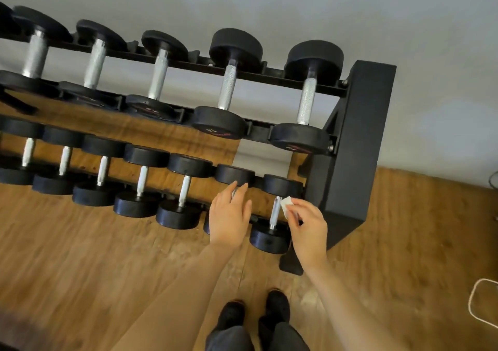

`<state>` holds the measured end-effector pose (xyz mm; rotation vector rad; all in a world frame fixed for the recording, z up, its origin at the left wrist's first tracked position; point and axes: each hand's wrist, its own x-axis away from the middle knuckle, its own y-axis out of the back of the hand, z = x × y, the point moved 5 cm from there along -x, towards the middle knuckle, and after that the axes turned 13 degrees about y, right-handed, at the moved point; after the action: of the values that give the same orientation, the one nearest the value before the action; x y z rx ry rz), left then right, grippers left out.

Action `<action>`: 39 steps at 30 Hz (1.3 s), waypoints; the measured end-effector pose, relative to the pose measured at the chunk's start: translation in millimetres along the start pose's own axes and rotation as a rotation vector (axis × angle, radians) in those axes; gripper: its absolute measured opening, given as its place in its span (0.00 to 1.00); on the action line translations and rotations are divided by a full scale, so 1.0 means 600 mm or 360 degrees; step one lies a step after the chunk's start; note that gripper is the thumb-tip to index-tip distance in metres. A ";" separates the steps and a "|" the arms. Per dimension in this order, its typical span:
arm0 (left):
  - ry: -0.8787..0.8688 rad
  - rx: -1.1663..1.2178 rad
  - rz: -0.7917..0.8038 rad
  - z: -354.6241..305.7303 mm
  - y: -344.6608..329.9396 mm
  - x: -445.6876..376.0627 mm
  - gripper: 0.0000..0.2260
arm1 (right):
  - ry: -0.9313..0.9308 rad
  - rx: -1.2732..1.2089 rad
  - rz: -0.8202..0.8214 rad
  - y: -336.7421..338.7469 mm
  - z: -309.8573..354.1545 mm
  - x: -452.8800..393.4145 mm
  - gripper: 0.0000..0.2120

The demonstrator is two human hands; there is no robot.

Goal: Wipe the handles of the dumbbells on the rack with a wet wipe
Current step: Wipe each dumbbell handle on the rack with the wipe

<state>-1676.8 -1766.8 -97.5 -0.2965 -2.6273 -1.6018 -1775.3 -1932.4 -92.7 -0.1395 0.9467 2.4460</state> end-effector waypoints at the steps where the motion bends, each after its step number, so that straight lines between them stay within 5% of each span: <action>1: -0.0019 -0.0008 0.0008 0.006 -0.007 -0.002 0.19 | -0.0046 0.0012 0.0000 -0.009 -0.009 0.010 0.09; 18: -0.0301 -0.0010 0.0064 0.151 -0.206 -0.064 0.18 | -0.0260 0.0036 -0.0269 -0.191 -0.187 0.108 0.07; 29: -0.0543 -0.0090 -0.0228 0.219 -0.396 -0.167 0.20 | -0.0111 -0.0007 -0.0452 -0.357 -0.410 0.072 0.06; 39: -0.0692 -0.0441 -0.0469 0.238 -0.428 -0.290 0.24 | -0.0019 0.0201 -0.0413 -0.416 -0.484 0.027 0.09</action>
<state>-1546.8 -1778.5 -412.9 -0.3112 -2.8576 -2.2318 -1690.8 -1958.6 -465.4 -0.1909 1.0077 2.1423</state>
